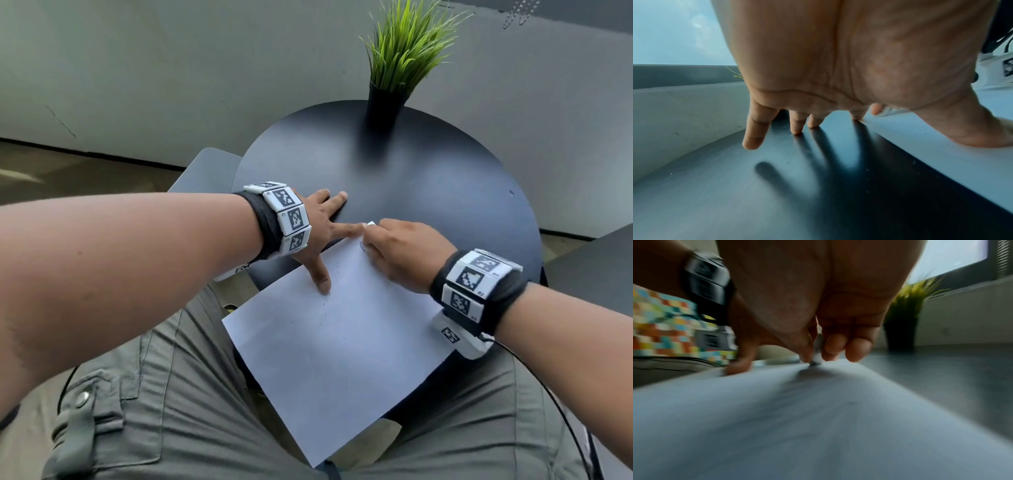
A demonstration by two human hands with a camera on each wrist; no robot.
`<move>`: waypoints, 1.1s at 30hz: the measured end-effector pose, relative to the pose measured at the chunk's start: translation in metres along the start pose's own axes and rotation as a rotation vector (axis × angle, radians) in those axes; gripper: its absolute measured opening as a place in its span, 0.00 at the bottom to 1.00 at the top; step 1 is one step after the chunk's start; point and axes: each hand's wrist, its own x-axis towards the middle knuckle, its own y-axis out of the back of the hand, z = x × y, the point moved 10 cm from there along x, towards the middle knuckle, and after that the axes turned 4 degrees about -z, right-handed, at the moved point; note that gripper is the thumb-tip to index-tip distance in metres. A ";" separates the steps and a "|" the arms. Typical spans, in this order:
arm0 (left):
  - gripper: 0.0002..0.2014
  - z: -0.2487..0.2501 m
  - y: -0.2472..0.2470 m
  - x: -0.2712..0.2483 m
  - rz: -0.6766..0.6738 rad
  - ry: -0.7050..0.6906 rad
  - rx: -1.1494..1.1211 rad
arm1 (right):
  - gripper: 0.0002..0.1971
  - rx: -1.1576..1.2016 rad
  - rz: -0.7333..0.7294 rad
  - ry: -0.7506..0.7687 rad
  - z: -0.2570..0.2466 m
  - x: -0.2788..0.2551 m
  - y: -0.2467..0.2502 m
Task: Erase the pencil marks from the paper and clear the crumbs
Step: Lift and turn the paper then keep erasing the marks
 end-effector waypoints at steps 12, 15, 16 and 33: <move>0.68 0.000 0.000 -0.003 0.002 0.017 0.011 | 0.10 -0.037 -0.201 0.243 -0.061 -0.007 -0.032; 0.69 0.003 0.002 -0.002 -0.001 0.011 0.005 | 0.11 0.007 -0.181 0.124 -0.029 -0.002 -0.025; 0.69 0.004 0.003 -0.002 -0.004 0.014 0.006 | 0.09 0.026 -0.150 0.021 -0.006 0.003 -0.020; 0.70 0.007 0.004 -0.003 -0.085 0.057 0.019 | 0.08 -0.056 -0.265 0.212 -0.043 -0.022 -0.026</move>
